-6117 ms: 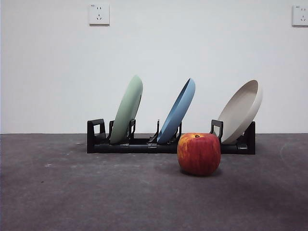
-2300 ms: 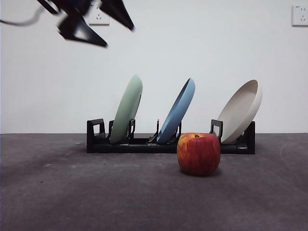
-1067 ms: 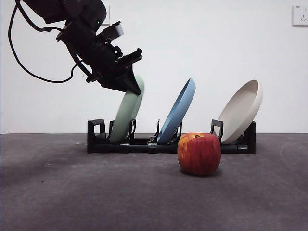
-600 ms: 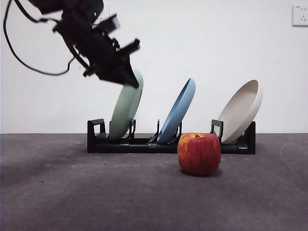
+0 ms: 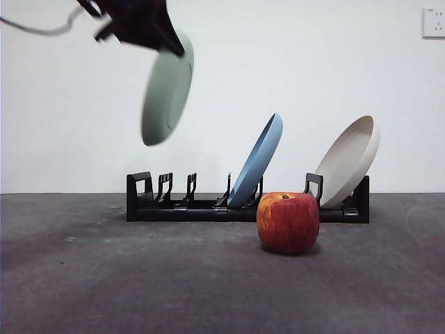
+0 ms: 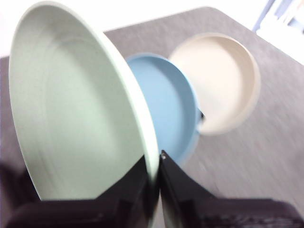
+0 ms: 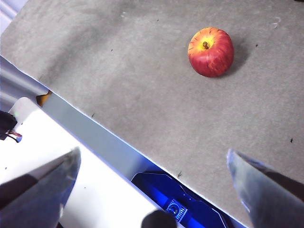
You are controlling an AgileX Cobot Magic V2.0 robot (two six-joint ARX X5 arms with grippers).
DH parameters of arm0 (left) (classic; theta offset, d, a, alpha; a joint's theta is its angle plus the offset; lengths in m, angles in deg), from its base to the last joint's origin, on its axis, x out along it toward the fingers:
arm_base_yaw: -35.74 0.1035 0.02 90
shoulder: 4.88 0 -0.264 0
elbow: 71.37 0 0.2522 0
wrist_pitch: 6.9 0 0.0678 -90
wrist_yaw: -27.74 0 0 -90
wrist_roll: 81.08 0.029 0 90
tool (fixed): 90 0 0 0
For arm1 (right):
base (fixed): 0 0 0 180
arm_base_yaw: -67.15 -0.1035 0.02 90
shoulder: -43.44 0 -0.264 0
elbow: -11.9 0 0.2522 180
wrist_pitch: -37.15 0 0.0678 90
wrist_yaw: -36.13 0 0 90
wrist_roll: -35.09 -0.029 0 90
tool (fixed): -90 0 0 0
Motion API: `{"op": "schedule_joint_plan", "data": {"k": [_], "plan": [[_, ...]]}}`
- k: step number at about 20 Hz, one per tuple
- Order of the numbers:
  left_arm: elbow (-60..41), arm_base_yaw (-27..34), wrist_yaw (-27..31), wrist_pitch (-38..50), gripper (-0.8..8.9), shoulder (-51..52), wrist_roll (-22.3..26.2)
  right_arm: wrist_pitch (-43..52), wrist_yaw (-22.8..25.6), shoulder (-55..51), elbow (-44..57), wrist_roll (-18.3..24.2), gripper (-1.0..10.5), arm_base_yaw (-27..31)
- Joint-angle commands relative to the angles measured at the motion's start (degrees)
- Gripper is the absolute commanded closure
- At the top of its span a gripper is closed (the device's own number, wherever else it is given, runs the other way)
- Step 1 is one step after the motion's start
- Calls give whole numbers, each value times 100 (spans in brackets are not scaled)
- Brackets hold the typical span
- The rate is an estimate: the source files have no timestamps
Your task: Take the green plate from the plate rack,put the plate on the table,take the apple from the table,put the apple in the plate
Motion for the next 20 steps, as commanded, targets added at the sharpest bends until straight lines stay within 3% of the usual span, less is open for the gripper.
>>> {"op": "schedule_joint_plan", "data": {"k": [1,6,11,20], "plan": [[13,-164,111,-651,820,426,634,13,-11,-4,-9,-33,257,-13],[13,-673,1401,-1969,819,909,1510,4,-13,-4,-9,-35,257,-13],[-50,-1248,2218,-2848,819,927,1845,-9,-13,-4,-9,-35,257,-13],[-1311,-2319,3254,-2264,819,925,1867,-20,-17,-4,-9,-35,257,-13]]}}
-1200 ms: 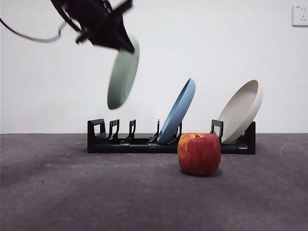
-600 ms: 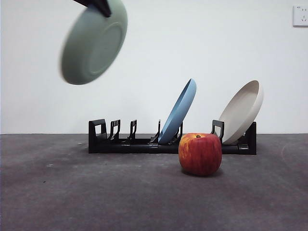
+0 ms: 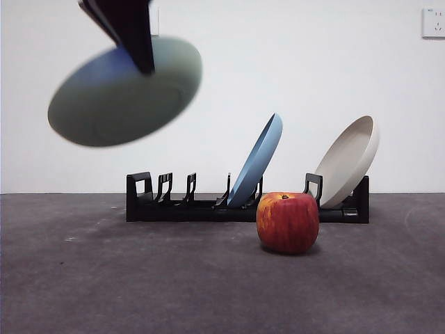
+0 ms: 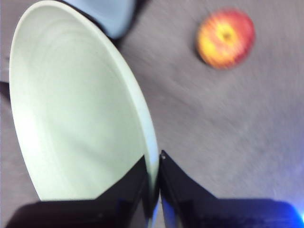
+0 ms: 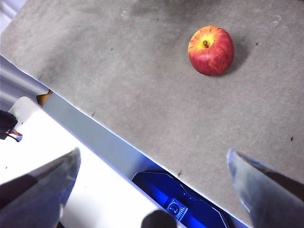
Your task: Take the green plate from the plate rack,put the plate on the table,take the apple from the table,put the apple in the plate
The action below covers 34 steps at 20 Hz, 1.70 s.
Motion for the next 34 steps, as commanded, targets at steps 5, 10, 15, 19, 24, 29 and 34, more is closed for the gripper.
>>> {"op": "schedule_joint_plan", "data": {"k": [5,10,15,19,24,29,34], "plan": [[-1349,-560,590,1014,819,-39,122,-22,-15,-4,-9,-35,257,-13],[-2173,-909,990,1784,819,-46,219,-20,-15,-4,-9,-35,257,-13],[-2618,-1252,1370,2463,819,-142,437,-22,-15,-4,-9,-35,257,-13],[-2708,-1362,1386,2662,819,-496,619,-24,-31,-4,-9,-35,257,-13],[-2708,-1384,1589,2719,819,-1075,612,-59,-35,-4,-9,-37,257,-13],[-2708,-1390,1526,3023,820,-1344,612,-118,-33,-4,-9,-35,257,-13],[-2708,-1401,1161,3165,754,-1364,487,-116,-33,-4,-9,-35,257,-13]]}}
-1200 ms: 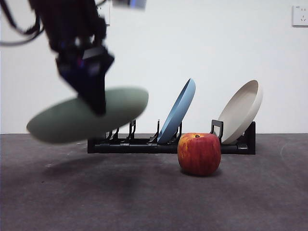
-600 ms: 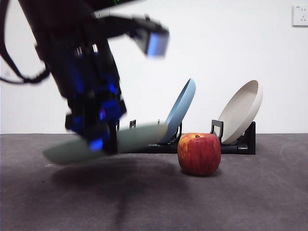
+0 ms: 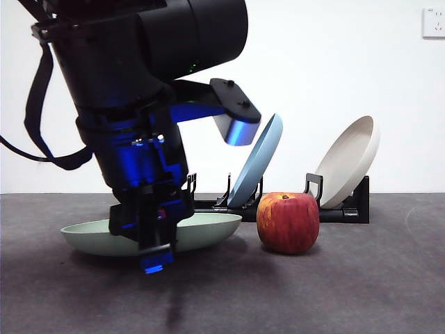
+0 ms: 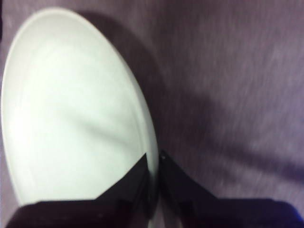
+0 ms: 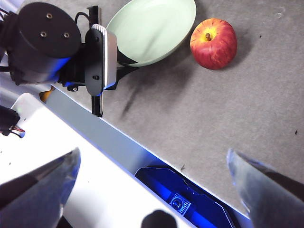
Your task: Take the green plate from the plate rack,put the plate on the table,take the apple from the table,put the apple in the plate
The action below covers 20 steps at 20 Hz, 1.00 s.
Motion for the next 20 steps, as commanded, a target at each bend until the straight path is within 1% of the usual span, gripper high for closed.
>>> {"op": "schedule_joint_plan", "data": {"k": [1,3,8,11,15,16,20], "plan": [[-76,-28,-293,-39,700,-79,-153,13,-7,-4,-9,-31,257,-13],[-76,-28,-286,-52,592,-79,-236,15,-7,-4,-9,-31,257,-13],[-66,-31,-275,-68,583,-76,-238,15,-7,-4,-9,-33,257,-13],[-42,-31,-210,-166,581,-52,-374,15,-7,-4,-9,-33,257,-13],[98,-31,-212,-503,442,76,-673,17,-7,-4,-9,-33,257,-13],[144,-31,-219,-588,426,129,-726,17,-7,-2,-9,-33,257,-13],[413,-42,-225,-1016,427,393,-990,24,-4,-2,-9,-33,257,-13]]}}
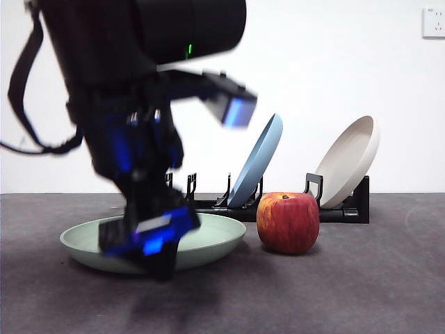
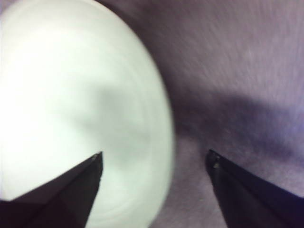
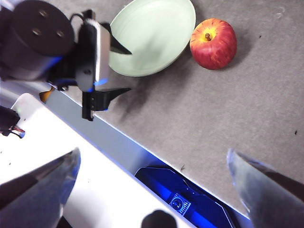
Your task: Take the green plate from the plate rack,put the plate on the table,take the apple from the table,put the apple in the plate
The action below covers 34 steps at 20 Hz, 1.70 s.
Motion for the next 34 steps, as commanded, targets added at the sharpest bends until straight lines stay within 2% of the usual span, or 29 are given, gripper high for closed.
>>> {"op": "schedule_joint_plan", "data": {"k": [1,8,13,18,21,27,34], "plan": [[232,-15,4,-310,427,236,-361,39,-7,-2,-9,-33,257,-13],[951,-31,-227,-1661,427,887,-879,459,17,129,-9,-192,257,-13],[1495,-31,-1126,-2603,428,1587,-1335,988,22,590,-9,-190,257,-46],[1908,-31,-2164,-2962,436,2284,-1602,1788,74,1283,-9,-275,257,-334],[2072,-31,-2463,-3016,436,2660,-1687,2413,531,1814,-9,-339,256,-682],[2092,-31,-2490,-3187,436,3106,-1963,3497,1508,2933,-9,-337,254,-1447],[2092,-31,-2557,-3456,436,3158,-2100,4642,2271,4286,-9,-332,253,-2031]]}}
